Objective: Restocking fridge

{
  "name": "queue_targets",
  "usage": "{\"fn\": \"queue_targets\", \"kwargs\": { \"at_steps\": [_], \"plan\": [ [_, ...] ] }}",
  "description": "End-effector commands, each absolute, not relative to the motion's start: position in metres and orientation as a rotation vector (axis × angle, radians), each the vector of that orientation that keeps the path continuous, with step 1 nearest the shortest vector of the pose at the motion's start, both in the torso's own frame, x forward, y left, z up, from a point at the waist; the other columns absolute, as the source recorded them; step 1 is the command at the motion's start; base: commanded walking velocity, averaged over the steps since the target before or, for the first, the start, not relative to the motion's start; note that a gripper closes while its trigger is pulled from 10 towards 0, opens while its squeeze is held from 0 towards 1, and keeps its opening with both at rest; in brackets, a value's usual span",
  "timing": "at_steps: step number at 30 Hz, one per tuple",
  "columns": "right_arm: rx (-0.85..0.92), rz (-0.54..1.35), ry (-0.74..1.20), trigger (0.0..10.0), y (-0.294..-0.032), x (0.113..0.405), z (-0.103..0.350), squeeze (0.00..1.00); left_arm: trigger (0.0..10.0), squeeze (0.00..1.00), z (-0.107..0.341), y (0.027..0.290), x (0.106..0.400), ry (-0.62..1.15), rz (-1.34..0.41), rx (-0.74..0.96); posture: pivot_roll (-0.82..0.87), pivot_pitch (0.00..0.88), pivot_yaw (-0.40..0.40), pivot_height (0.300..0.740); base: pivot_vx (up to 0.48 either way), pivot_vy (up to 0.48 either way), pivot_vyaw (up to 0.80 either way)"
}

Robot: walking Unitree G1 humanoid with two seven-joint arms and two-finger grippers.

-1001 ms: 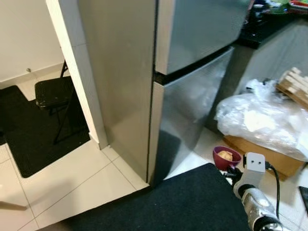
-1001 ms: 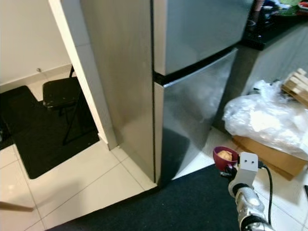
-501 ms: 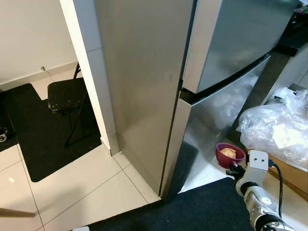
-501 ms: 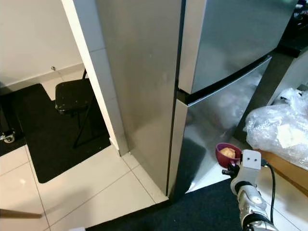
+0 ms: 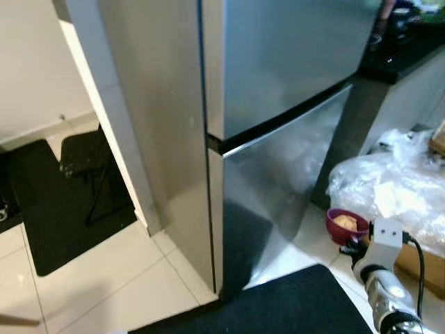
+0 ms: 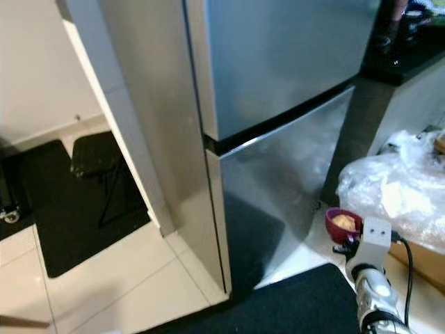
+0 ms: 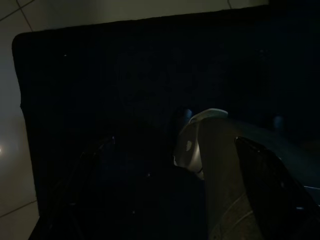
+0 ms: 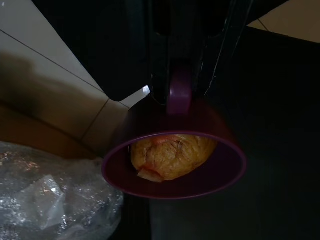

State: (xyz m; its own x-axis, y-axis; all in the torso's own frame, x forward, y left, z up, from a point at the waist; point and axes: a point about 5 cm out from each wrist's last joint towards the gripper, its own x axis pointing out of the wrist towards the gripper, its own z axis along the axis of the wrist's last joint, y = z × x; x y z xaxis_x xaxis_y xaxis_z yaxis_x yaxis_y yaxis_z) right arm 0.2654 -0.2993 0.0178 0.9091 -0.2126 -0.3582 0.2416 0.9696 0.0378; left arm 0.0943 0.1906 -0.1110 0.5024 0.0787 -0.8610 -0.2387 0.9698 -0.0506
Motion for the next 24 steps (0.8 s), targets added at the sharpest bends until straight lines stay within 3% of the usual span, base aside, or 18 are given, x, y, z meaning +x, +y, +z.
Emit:
{"fn": "queue_targets", "kwargs": {
  "at_steps": [1, 6, 11, 12, 13, 14, 15, 24],
  "plan": [
    [0.089, -0.230, 0.344, 10.0, -0.297, 0.268, 0.020, 0.00, 10.0, 0.00, -0.113, 0.189, 0.089, 1.044, 0.206, -0.189, 0.02, 0.000, 0.020, 0.739, 0.000, 0.000, 0.00],
    [0.086, -0.235, 0.340, 10.0, -0.299, 0.269, 0.021, 0.00, 10.0, 0.00, -0.112, 0.189, 0.090, 1.011, 0.242, -0.224, 0.02, 0.000, 0.020, 0.739, 0.000, 0.000, 0.00],
    [0.084, -0.242, 0.332, 10.0, -0.301, 0.269, 0.023, 0.00, 10.0, 0.00, -0.109, 0.188, 0.094, 0.955, 0.229, -0.266, 0.03, 0.000, 0.018, 0.739, 0.000, -0.478, 0.00],
    [0.083, -0.242, 0.332, 10.0, -0.302, 0.270, 0.024, 0.00, 10.0, 0.00, -0.099, 0.213, 0.119, 0.875, 0.254, -0.277, 0.03, 0.000, 0.019, 0.739, 0.000, -0.461, 0.00],
    [0.083, -0.242, 0.332, 10.0, -0.302, 0.270, 0.024, 0.00, 10.0, 0.00, -0.099, 0.213, 0.119, 0.875, 0.254, -0.277, 0.03, 0.000, 0.019, 0.739, 0.000, -0.461, 0.00],
    [0.083, -0.244, 0.332, 10.0, -0.302, 0.269, 0.024, 0.00, 10.0, 0.00, -0.075, 0.251, 0.157, 0.737, 0.266, -0.301, 0.03, 0.000, 0.019, 0.739, 0.000, -0.442, 0.00],
    [0.084, -0.245, 0.331, 10.0, -0.302, 0.269, 0.024, 0.00, 10.0, 0.00, -0.066, 0.260, 0.169, 0.680, 0.261, -0.316, 0.03, 0.000, 0.019, 0.739, 0.000, 0.000, 0.00],
    [0.080, -0.257, 0.323, 10.0, -0.308, 0.269, 0.027, 0.00, 10.0, 0.00, -0.041, 0.282, 0.193, 0.495, 0.251, -0.344, 0.03, 0.000, 0.017, 0.739, 0.000, 0.000, 0.00]
  ]
}}
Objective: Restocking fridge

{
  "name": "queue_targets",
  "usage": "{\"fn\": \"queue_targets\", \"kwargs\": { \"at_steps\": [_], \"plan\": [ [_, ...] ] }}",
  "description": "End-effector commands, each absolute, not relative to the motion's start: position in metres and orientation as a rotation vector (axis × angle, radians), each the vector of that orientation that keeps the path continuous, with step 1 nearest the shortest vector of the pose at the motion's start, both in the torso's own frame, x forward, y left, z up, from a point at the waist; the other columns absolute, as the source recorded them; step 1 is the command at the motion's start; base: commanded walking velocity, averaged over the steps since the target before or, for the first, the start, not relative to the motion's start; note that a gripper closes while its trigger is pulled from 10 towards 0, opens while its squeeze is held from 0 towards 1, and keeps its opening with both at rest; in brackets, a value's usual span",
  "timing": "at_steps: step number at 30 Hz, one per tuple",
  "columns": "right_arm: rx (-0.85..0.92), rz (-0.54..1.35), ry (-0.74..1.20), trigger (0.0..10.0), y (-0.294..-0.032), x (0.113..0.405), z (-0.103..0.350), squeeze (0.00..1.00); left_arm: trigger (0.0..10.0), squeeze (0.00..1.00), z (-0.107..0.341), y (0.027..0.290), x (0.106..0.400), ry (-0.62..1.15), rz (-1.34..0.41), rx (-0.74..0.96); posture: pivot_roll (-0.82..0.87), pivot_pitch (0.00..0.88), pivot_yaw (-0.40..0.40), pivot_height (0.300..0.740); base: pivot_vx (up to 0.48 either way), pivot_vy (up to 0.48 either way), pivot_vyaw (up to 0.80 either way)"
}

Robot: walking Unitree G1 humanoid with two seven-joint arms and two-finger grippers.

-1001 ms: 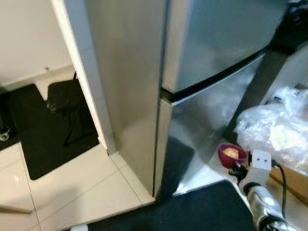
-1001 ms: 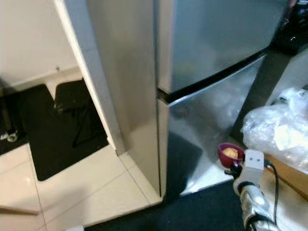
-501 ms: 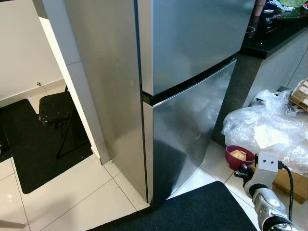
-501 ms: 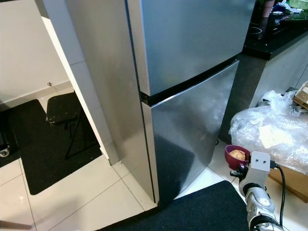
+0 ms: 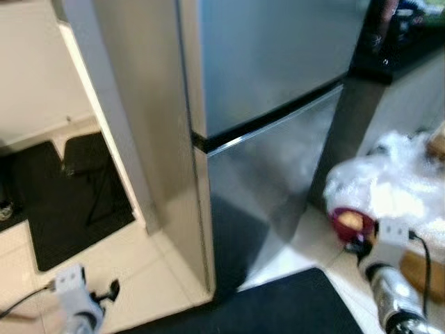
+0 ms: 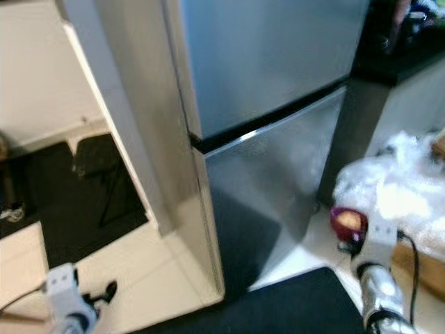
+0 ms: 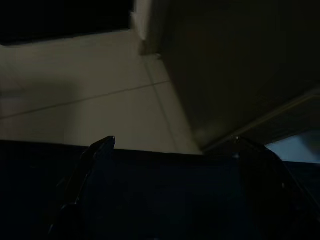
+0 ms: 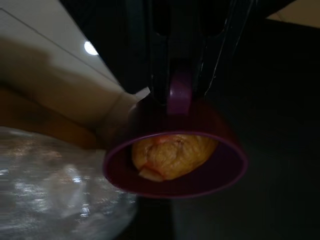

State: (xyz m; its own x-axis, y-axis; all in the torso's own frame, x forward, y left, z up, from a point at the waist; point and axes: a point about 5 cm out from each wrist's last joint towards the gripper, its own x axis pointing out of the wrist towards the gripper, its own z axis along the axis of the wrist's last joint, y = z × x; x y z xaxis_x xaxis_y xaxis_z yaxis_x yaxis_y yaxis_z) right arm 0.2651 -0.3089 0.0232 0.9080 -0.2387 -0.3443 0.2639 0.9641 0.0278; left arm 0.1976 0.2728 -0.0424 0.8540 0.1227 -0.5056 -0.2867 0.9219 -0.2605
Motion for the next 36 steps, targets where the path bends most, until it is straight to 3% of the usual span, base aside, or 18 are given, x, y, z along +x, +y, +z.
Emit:
{"fn": "queue_targets", "kwargs": {
  "at_steps": [1, 8, 12, 14, 16, 20, 21, 22, 30, 36],
  "plan": [
    [0.079, -0.258, 0.323, 10.0, -0.308, 0.269, 0.027, 0.00, 10.0, 0.00, -0.039, 0.285, 0.195, 0.480, 0.254, -0.350, 0.03, 0.000, 0.017, 0.739, 0.000, 0.000, 0.00],
    [0.074, -0.262, 0.319, 10.0, -0.311, 0.269, 0.029, 0.00, 10.0, 0.00, -0.021, 0.297, 0.208, 0.377, 0.197, -0.379, 0.02, 0.000, 0.014, 0.739, 0.000, 0.000, 0.00],
    [0.072, -0.268, 0.316, 10.0, -0.314, 0.268, 0.030, 0.00, 10.0, 0.00, 0.003, 0.294, 0.231, 0.233, -0.008, -0.398, 0.02, 0.000, 0.013, 0.739, 0.000, 0.000, 0.00],
    [0.072, -0.268, 0.316, 10.0, -0.314, 0.268, 0.030, 0.00, 10.0, 0.00, 0.003, 0.294, 0.231, 0.233, -0.008, -0.398, 0.02, 0.000, 0.013, 0.739, 0.000, 0.000, 0.00],
    [0.071, -0.270, 0.316, 10.0, -0.315, 0.268, 0.030, 0.00, 10.0, 0.00, 0.012, 0.290, 0.239, 0.189, -0.100, -0.404, 0.02, 0.000, 0.013, 0.739, 0.000, 0.000, 0.00],
    [0.066, -0.268, 0.313, 10.0, -0.316, 0.268, 0.032, 0.00, 10.0, 0.00, 0.055, 0.254, 0.277, 0.032, -0.511, -0.389, 0.02, 0.000, 0.011, 0.739, 0.000, 0.000, 0.00],
    [0.066, -0.268, 0.313, 10.0, -0.316, 0.268, 0.032, 0.00, 10.0, 0.00, 0.055, 0.254, 0.277, 0.032, -0.511, -0.389, 0.02, 0.000, 0.011, 0.739, 0.000, 0.000, 0.00],
    [0.066, -0.267, 0.311, 10.0, -0.316, 0.269, 0.032, 0.00, 10.0, 1.00, 0.067, 0.242, 0.286, -0.003, -0.603, -0.364, 0.02, 0.000, 0.010, 0.739, 0.000, 0.000, 0.00],
    [0.062, -0.244, 0.297, 10.0, -0.310, 0.273, 0.034, 0.00, 10.0, 1.00, 0.123, 0.179, 0.321, -0.168, -0.871, -0.175, 0.01, 0.000, 0.016, 0.739, 0.000, 0.000, 0.00],
    [0.059, -0.232, 0.292, 10.0, -0.307, 0.274, 0.034, 0.00, 10.0, 1.00, 0.137, 0.166, 0.332, -0.208, -0.852, -0.052, 0.01, 0.000, 0.017, 0.739, 0.000, 0.000, 0.00]
  ]
}}
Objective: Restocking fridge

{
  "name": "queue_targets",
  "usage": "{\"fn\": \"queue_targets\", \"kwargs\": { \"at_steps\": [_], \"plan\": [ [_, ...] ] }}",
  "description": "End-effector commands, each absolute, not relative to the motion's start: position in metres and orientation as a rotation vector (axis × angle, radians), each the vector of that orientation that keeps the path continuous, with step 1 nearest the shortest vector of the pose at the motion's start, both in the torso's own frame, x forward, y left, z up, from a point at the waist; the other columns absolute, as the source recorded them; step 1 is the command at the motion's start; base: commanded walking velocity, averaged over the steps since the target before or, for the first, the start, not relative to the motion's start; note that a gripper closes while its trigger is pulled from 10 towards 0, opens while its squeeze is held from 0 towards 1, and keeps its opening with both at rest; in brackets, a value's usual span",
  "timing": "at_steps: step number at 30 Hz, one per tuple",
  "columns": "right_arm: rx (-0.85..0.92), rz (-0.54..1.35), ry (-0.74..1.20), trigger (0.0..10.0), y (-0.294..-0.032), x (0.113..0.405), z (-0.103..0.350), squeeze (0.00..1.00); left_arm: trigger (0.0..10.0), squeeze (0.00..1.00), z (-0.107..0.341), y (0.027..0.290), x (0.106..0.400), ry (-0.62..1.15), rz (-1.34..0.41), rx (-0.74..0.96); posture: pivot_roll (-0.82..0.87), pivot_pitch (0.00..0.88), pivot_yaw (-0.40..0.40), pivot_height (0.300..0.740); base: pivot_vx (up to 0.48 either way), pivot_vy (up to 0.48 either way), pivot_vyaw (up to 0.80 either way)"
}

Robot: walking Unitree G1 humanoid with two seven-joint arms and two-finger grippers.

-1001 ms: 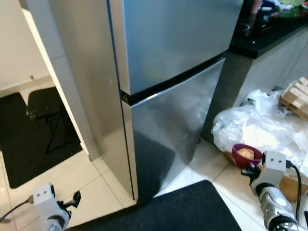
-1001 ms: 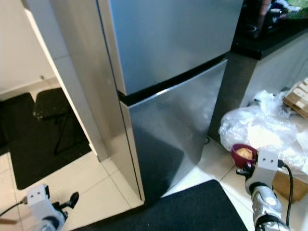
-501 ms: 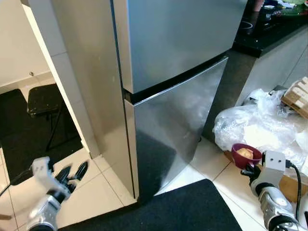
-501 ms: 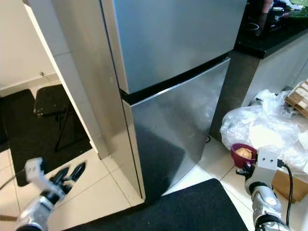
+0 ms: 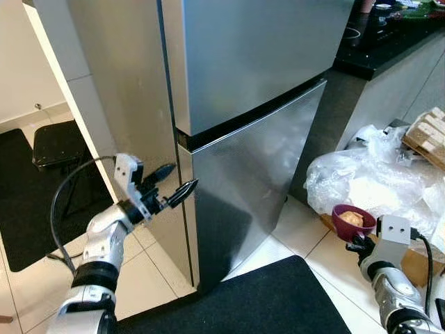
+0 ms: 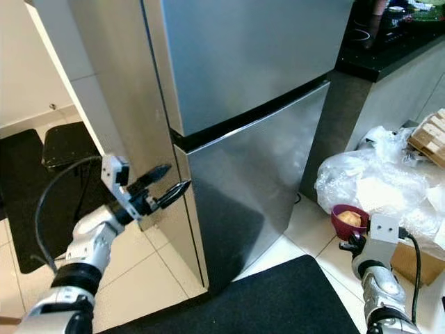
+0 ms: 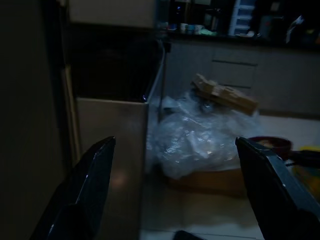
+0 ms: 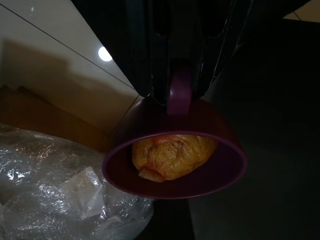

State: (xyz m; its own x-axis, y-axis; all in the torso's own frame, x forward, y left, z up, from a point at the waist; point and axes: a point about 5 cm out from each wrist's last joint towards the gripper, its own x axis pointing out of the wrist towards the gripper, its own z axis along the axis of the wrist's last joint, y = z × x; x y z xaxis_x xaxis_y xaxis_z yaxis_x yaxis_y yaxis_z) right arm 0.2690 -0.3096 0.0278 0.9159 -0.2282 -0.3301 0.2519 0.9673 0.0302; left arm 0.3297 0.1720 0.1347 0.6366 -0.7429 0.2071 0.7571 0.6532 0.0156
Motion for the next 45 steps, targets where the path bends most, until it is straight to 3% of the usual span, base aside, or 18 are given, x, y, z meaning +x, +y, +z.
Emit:
{"fn": "queue_targets", "kwargs": {
  "at_steps": [1, 2, 3, 12, 23, 45],
  "plan": [
    [0.059, -0.232, 0.292, 10.0, -0.307, 0.274, 0.034, 0.00, 10.0, 1.00, 0.137, 0.166, 0.332, -0.208, -0.852, -0.052, 0.01, 0.000, 0.017, 0.739, 0.000, 0.000, 0.00],
    [0.058, -0.228, 0.290, 10.0, -0.307, 0.275, 0.034, 0.00, 10.0, 0.02, 0.140, 0.165, 0.338, -0.203, -0.806, -0.001, 0.00, 0.000, 0.019, 0.739, 0.000, 0.000, 0.00],
    [0.057, -0.227, 0.288, 10.0, -0.306, 0.275, 0.034, 0.00, 10.0, 0.00, 0.141, 0.165, 0.340, -0.202, -0.792, -0.002, 0.00, 0.000, 0.018, 0.739, 0.000, 0.000, 0.00],
    [0.047, -0.217, 0.270, 10.0, -0.307, 0.278, 0.039, 0.00, 10.0, 0.00, 0.140, 0.178, 0.349, -0.175, -0.688, -0.056, -0.02, 0.000, 0.024, 0.739, 0.000, 0.000, 0.00],
    [0.027, -0.205, 0.263, 10.0, -0.309, 0.279, 0.042, 0.00, 10.0, 0.00, 0.142, 0.180, 0.354, -0.135, -0.745, -0.087, -0.03, 0.000, 0.025, 0.739, 0.000, 0.000, 0.00],
    [0.021, -0.233, 0.215, 10.0, -0.319, 0.278, 0.050, 0.00, 10.0, 0.00, 0.154, 0.156, 0.364, -0.082, -0.949, -0.040, -0.06, 0.000, 0.046, 0.739, 0.000, 0.000, 0.00]
  ]
}}
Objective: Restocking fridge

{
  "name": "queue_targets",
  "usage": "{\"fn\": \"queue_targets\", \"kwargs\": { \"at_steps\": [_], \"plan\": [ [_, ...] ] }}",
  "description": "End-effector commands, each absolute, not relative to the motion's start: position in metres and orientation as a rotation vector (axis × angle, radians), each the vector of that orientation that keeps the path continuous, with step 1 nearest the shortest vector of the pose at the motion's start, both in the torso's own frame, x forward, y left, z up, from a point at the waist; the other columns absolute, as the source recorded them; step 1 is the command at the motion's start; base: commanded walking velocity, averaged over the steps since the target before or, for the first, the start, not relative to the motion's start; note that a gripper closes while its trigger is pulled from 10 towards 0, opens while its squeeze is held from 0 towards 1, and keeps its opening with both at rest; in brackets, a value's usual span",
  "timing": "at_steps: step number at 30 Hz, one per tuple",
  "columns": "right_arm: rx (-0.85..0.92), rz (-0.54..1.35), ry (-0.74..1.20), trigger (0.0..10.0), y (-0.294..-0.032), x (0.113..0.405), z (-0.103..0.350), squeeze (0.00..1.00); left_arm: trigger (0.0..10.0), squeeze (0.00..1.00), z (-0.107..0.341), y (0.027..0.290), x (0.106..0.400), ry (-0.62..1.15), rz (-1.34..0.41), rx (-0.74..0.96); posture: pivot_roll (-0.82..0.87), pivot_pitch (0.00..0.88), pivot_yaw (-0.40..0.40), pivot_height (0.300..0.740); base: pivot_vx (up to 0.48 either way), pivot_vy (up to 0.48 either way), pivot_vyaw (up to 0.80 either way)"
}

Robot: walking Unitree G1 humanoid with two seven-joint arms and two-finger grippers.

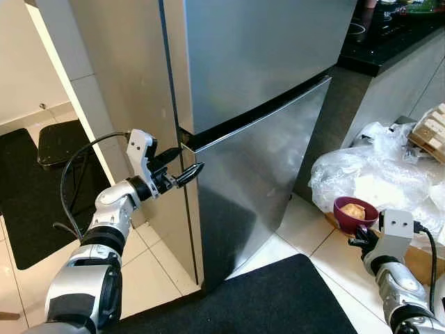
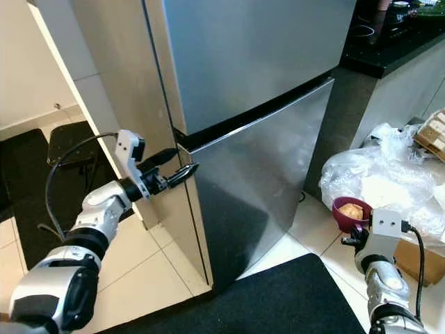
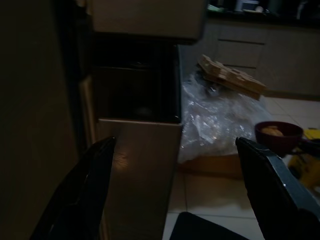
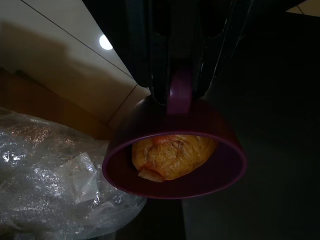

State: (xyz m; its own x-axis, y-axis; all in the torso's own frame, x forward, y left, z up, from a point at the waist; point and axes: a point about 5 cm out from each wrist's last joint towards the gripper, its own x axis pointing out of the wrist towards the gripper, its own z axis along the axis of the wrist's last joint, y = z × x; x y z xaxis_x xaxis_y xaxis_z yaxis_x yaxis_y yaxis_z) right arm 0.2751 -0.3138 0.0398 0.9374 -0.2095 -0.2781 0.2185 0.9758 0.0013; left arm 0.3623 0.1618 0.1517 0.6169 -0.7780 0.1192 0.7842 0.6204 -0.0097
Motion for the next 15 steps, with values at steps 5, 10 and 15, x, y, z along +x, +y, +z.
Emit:
{"fn": "queue_targets", "kwargs": {
  "at_steps": [5, 10, 15],
  "plan": [
    [0.022, -0.239, 0.210, 10.0, -0.320, 0.278, 0.051, 0.00, 10.0, 0.00, 0.152, 0.148, 0.363, -0.076, -0.980, -0.030, -0.06, 0.000, 0.050, 0.739, 0.000, 0.000, 0.00],
    [0.022, -0.241, 0.199, 10.0, -0.320, 0.278, 0.052, 0.00, 10.0, 0.00, 0.147, 0.135, 0.359, -0.063, -1.059, -0.065, -0.07, 0.000, 0.057, 0.739, 0.000, 0.000, 0.00],
    [0.022, -0.246, 0.187, 10.0, -0.321, 0.279, 0.054, 0.00, 10.0, 0.00, 0.143, 0.118, 0.352, -0.068, -1.169, -0.132, -0.08, 0.000, 0.062, 0.739, 0.000, 0.000, 0.00]
  ]
}}
